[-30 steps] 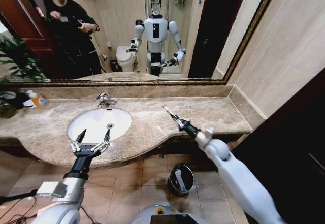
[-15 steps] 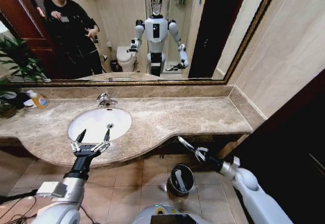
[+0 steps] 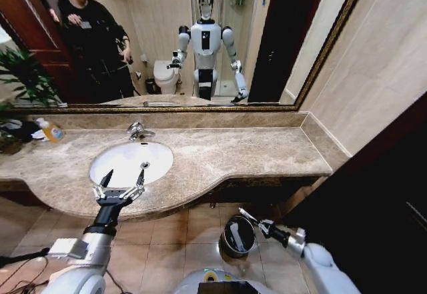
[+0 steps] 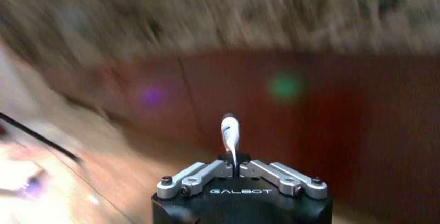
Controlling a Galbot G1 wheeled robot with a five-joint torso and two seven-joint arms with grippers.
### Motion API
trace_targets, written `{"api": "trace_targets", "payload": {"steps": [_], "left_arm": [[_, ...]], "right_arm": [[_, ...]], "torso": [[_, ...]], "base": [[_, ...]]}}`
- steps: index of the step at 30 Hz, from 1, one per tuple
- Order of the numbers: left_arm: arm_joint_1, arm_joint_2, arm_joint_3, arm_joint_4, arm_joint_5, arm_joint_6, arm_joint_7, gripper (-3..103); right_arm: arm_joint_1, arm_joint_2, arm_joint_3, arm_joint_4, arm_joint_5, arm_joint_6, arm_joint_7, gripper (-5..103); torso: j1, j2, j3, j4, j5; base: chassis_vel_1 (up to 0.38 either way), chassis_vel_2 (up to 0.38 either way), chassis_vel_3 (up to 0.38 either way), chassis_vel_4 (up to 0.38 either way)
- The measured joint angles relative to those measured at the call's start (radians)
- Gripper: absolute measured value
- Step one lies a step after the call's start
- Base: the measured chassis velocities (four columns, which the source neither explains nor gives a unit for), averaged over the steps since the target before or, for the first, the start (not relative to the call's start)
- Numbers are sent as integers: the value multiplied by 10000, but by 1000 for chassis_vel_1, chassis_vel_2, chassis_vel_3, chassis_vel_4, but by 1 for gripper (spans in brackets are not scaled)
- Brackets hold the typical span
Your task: Pick up the trash from the sink and place it in the trash bin.
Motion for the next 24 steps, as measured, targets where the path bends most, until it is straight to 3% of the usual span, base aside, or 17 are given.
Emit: {"api": "trace_targets", "payload": {"steps": [1,2,4,9,11,14,16,19,21,24], "left_arm": [[0,0,0,0,0,0,0,100],[0,0,0,0,0,0,0,100],[0,0,0,1,0,0,0,100],[0,0,0,0,0,0,0,100],[0,0,0,0,0,0,0,100],[0,0,0,0,0,0,0,100],[0,0,0,0,0,0,0,100],[0,0,0,0,0,0,0,100],[0,0,0,0,0,0,0,100],[0,0,0,0,0,0,0,100]], "right_arm": [[60,149,-47,-292,-657,-6,650,0],[60,149,-47,-292,-657,-6,650,0],[235,408,-99,-752,-1333,-20,1585,0],[400,761,-237,-1026,-1495,-124,2217,-2],[397,833,-256,-1014,-1573,-141,2241,3],[537,1078,-244,-1145,-1899,-108,2342,19],[572,1128,-243,-1200,-1927,-90,2370,19],[592,1221,-259,-1247,-1946,-49,2492,36],[605,1265,-262,-1248,-1934,-29,2555,36],[646,1418,-265,-1202,-1787,-17,2735,52]], "torso": [[0,0,0,-2,0],[0,0,0,-2,0],[0,0,0,-2,-4],[0,0,0,0,-4],[0,0,0,-1,-3],[0,0,0,-1,0],[0,0,0,1,1],[0,0,0,-2,-2],[0,0,0,-2,-2],[0,0,0,-1,0]], "base": [[0,0,0,0],[0,0,0,0],[0,0,0,0],[0,0,0,0],[0,0,0,0],[0,0,0,0],[0,0,0,0],[0,0,0,0],[0,0,0,0],[0,0,0,0]]}}
